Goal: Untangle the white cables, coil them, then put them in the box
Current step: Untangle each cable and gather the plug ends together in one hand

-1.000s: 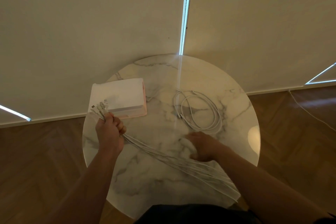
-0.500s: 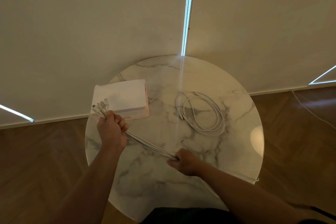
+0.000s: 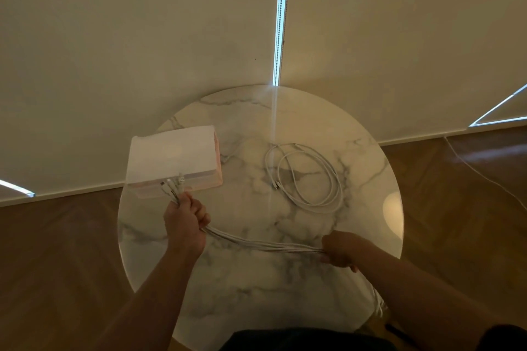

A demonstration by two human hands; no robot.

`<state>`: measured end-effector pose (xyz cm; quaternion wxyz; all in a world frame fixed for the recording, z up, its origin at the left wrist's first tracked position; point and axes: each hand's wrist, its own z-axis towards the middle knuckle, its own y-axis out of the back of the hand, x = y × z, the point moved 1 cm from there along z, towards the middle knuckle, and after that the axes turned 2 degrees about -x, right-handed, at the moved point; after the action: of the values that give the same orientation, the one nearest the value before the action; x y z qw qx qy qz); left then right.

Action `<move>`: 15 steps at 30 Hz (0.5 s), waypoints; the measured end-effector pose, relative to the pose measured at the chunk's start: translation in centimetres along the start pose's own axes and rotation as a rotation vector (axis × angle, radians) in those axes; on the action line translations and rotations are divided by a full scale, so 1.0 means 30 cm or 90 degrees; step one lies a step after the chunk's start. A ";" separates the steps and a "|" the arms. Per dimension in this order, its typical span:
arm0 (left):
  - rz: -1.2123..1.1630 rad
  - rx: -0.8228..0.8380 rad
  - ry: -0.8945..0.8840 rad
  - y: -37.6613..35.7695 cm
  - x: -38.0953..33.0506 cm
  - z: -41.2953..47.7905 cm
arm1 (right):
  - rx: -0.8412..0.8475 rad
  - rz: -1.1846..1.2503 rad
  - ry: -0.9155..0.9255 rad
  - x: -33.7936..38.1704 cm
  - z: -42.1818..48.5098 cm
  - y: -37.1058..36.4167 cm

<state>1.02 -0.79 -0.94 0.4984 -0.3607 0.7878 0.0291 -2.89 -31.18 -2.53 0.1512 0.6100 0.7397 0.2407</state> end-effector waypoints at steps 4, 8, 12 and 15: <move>0.005 0.051 0.042 0.015 0.010 0.006 | 0.029 0.076 0.106 0.023 0.085 0.026; 0.013 0.082 0.075 0.023 0.025 -0.001 | -0.300 0.312 0.088 0.030 0.204 0.123; 0.001 0.091 0.121 0.015 0.042 -0.012 | -0.458 0.219 -0.032 0.032 0.311 0.146; -0.035 0.114 0.156 0.008 0.040 -0.014 | -0.437 0.140 -0.070 0.029 0.350 0.125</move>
<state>0.28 -1.43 -1.77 0.4292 -0.3369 0.8322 -0.0988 5.47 -28.01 -9.26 0.3601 0.6118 0.5366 0.4563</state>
